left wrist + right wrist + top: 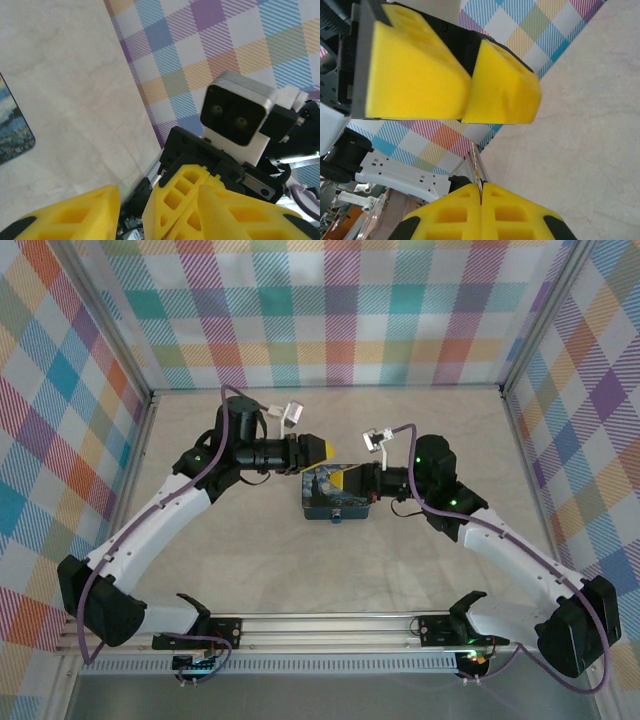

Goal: Unlock a padlock with a key

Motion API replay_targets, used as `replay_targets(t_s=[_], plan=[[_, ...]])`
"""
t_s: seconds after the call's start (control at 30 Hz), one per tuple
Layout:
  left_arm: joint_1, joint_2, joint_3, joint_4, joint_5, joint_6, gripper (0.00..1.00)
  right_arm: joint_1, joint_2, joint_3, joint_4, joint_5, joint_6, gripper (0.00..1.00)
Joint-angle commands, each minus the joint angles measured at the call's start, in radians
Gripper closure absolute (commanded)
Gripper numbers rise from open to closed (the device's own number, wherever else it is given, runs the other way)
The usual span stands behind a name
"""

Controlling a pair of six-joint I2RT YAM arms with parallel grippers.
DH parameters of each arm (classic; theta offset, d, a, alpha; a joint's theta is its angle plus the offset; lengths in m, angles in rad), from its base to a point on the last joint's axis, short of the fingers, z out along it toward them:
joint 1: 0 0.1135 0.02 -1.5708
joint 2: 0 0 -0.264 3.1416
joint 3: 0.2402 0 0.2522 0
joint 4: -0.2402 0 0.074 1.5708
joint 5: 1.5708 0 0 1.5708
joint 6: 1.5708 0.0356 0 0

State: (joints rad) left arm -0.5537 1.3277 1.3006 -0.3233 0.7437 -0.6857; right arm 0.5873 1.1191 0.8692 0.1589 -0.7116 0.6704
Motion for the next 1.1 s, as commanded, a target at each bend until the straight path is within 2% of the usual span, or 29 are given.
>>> replay_targets(t_s=[0.0,0.2,0.4,0.53,0.57,0.6,0.63,0.7,0.73,0.87,1.0,1.07], plan=[[-0.017,-0.002,0.014,-0.012,0.070,0.025,0.62,-0.009,-0.015,0.034,-0.043,-0.032,-0.045,1.00],[-0.029,-0.002,0.012,-0.049,0.059,0.053,0.82,-0.015,-0.012,0.035,-0.041,-0.017,-0.041,1.00],[-0.029,-0.010,0.010,-0.079,0.042,0.081,0.96,-0.021,-0.026,0.027,-0.030,0.003,-0.028,1.00],[-0.029,-0.010,0.009,-0.083,0.035,0.085,0.97,-0.027,-0.032,0.025,-0.033,0.009,-0.025,1.00],[-0.029,-0.010,0.009,-0.082,0.036,0.084,0.93,-0.028,-0.033,0.025,-0.033,0.009,-0.025,1.00],[-0.029,-0.009,0.009,-0.084,0.033,0.084,0.81,-0.027,-0.032,0.024,-0.033,0.006,-0.025,1.00],[-0.030,-0.010,0.011,-0.089,0.026,0.085,0.73,-0.027,-0.031,0.024,-0.035,0.007,-0.024,1.00],[-0.029,-0.010,0.010,-0.088,0.029,0.087,0.65,-0.027,-0.031,0.023,-0.032,0.004,-0.022,1.00],[-0.029,-0.010,0.010,-0.088,0.035,0.087,0.65,-0.027,-0.031,0.023,-0.032,0.003,-0.022,1.00],[-0.029,-0.012,0.004,-0.088,0.039,0.087,0.70,-0.029,-0.036,0.021,-0.033,0.003,-0.023,1.00],[-0.029,-0.018,0.001,-0.087,0.036,0.089,0.82,-0.030,-0.041,0.021,-0.044,-0.003,-0.030,1.00],[-0.030,-0.015,0.001,-0.084,0.037,0.088,0.91,-0.030,-0.042,0.021,-0.043,-0.006,-0.029,1.00]])
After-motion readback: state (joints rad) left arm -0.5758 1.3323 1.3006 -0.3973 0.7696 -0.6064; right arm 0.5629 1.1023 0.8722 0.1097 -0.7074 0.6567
